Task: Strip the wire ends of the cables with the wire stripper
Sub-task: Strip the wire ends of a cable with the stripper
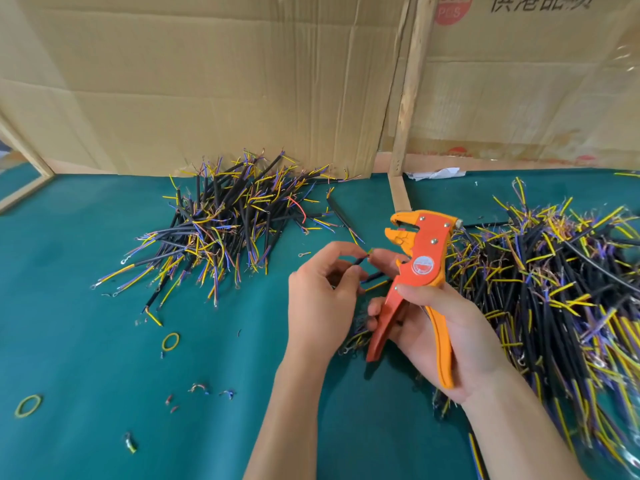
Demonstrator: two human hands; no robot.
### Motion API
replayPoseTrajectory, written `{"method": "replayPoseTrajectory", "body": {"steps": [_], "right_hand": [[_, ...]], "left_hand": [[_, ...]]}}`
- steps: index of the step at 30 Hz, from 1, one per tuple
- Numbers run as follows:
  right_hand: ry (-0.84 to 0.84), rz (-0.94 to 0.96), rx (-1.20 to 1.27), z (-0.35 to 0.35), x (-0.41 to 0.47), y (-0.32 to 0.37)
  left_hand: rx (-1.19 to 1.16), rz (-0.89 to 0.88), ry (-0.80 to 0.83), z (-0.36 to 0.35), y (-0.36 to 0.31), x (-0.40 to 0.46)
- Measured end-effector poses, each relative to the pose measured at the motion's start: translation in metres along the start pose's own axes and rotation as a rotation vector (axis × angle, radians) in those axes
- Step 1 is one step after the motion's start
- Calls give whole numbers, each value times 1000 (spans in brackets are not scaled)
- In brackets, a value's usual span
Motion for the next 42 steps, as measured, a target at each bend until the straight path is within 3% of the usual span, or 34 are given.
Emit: {"method": "replayPoseTrajectory", "body": {"steps": [9,20,35,42], "right_hand": [[-19,26,-22,1,-3,6],[-15,-1,-50,1,-6,6],[56,-15,79,0,-3,1],[11,-27,-25,-7,-3,0]], "left_hand": [[66,-39,109,-2,-4,-3],[-139,58,122,2,4,-2],[-738,450,45,-8,8,-9],[-724,554,-59,-9,10,-10]]}}
Point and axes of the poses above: each hand's wrist, its own x-axis towards the middle knuckle, its own z-axis out of the back of the hand, y = z × x, the point moved 4 cm from there along x, towards the middle knuckle, and after that the axes turned 12 degrees about -z, right-handed, at the moved point
